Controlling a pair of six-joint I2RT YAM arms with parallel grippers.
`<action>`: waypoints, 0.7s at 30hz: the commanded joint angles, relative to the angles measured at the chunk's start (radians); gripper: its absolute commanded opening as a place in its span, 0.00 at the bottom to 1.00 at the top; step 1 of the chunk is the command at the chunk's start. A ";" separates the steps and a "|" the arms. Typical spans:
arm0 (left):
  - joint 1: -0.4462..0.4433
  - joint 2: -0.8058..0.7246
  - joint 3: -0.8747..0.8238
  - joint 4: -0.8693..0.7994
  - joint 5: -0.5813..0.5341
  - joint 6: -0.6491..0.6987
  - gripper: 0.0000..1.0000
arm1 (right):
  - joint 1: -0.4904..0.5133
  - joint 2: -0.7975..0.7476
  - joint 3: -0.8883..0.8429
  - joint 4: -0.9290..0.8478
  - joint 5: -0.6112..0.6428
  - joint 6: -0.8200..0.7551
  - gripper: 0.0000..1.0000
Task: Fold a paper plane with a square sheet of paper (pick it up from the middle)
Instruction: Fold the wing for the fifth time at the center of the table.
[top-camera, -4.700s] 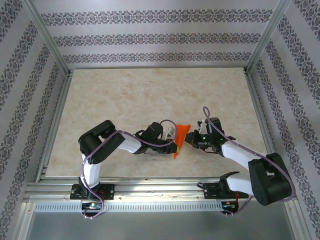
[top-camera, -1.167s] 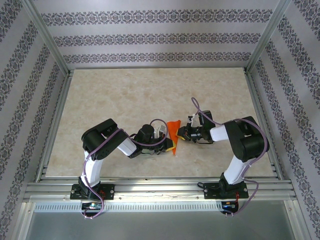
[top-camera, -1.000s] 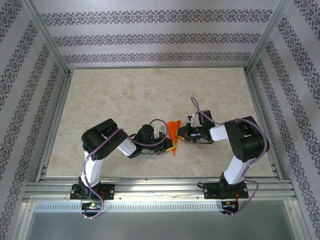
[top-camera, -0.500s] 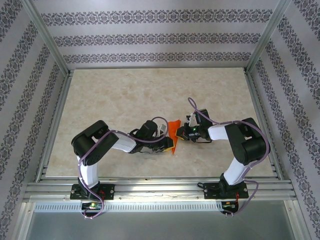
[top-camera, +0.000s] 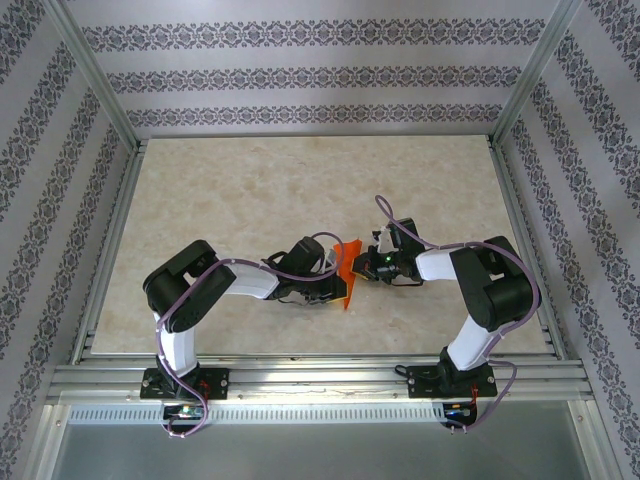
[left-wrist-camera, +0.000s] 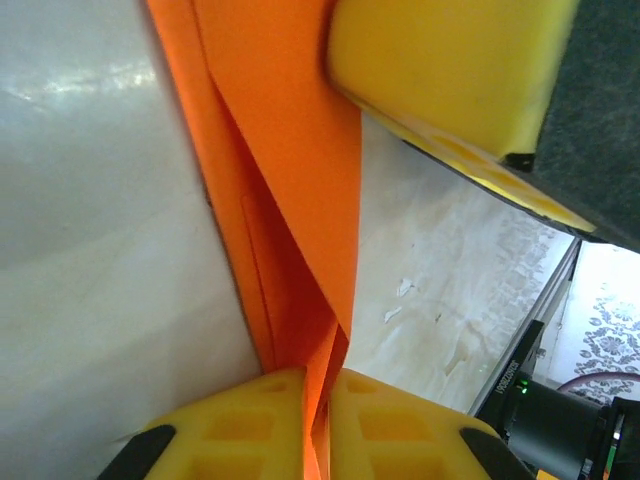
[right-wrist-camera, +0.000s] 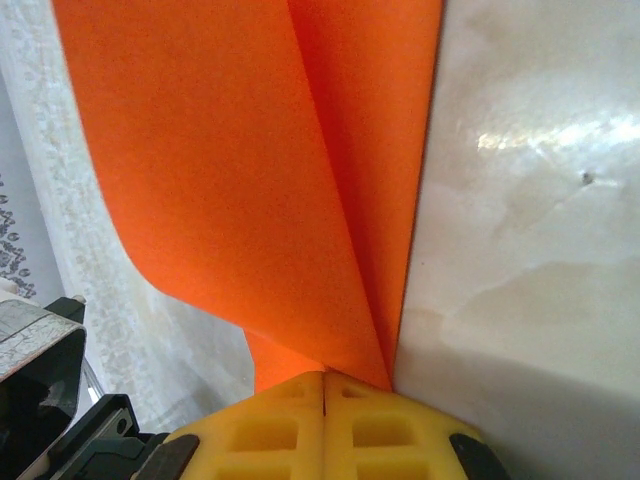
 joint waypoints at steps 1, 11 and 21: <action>-0.018 0.017 -0.022 -0.074 0.024 0.018 0.08 | 0.037 0.036 -0.008 -0.058 0.056 -0.013 0.04; -0.029 0.000 -0.067 0.002 0.071 -0.018 0.13 | 0.039 0.032 -0.001 -0.121 0.089 -0.042 0.04; -0.040 0.009 -0.077 0.010 0.106 -0.016 0.05 | 0.039 0.032 0.002 -0.136 0.095 -0.049 0.03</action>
